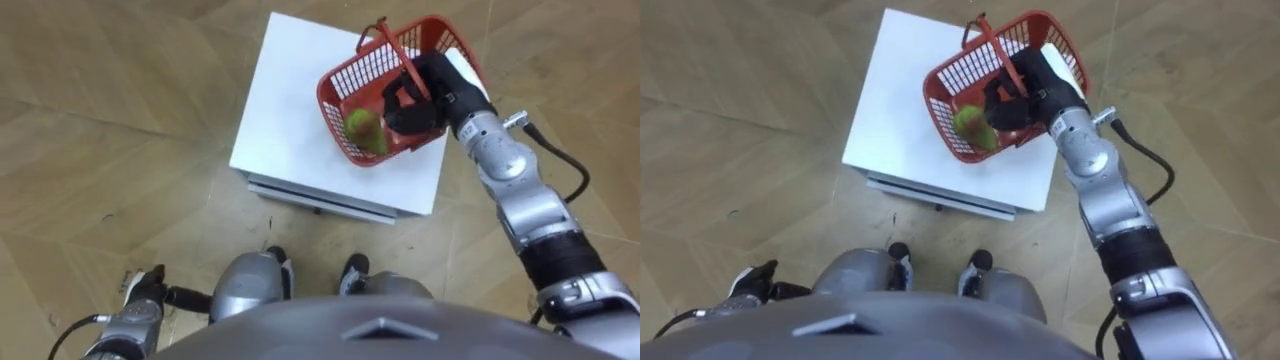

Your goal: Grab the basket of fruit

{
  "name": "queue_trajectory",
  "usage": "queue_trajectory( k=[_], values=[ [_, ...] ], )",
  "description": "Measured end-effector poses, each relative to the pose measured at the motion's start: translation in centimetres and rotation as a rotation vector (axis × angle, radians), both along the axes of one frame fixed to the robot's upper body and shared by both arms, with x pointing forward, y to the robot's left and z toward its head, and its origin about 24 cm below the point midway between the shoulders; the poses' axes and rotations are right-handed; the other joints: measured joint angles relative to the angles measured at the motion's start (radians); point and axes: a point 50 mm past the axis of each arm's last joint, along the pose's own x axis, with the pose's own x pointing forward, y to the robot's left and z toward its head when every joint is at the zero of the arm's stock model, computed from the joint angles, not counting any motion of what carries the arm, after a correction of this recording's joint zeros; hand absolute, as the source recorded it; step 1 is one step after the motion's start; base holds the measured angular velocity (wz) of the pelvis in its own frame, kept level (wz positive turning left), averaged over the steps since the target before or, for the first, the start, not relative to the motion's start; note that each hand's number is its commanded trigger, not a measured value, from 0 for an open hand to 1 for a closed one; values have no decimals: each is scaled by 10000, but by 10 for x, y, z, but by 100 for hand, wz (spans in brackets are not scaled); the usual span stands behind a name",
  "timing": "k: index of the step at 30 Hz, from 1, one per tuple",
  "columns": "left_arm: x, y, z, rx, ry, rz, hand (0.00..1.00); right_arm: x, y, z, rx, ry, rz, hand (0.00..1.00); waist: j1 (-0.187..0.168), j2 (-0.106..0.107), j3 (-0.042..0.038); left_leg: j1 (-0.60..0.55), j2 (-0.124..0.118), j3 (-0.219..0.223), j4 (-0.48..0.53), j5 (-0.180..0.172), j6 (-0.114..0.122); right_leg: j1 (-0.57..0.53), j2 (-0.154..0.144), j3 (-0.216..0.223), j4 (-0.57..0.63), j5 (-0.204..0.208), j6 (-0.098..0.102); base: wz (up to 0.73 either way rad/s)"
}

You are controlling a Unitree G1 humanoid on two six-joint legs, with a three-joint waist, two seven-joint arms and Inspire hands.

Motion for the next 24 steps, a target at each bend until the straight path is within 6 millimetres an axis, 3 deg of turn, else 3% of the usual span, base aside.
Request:
queue_trajectory(
  k=[6,8,24],
  values=[
    [4,-3,0,-202,5,-296,0,10,-7,-4,-421,35,-573,100,267,2,18,-447,-7,-194,187,10,11,-318,-32,-298,11,8,-14,9],
    [6,-4,0,-229,-50,-381,0,11,-7,-4,-539,-46,-618,0,298,-9,24,-550,-9,-204,190,15,17,-417,-94,-440,44,8,-15,7],
    [2,-3,-1,-319,295,-594,0,9,-13,-16,-925,139,-1320,0,417,-196,162,-1005,-38,-198,181,24,37,-887,-146,-788,214,7,-13,1]
  ],
)
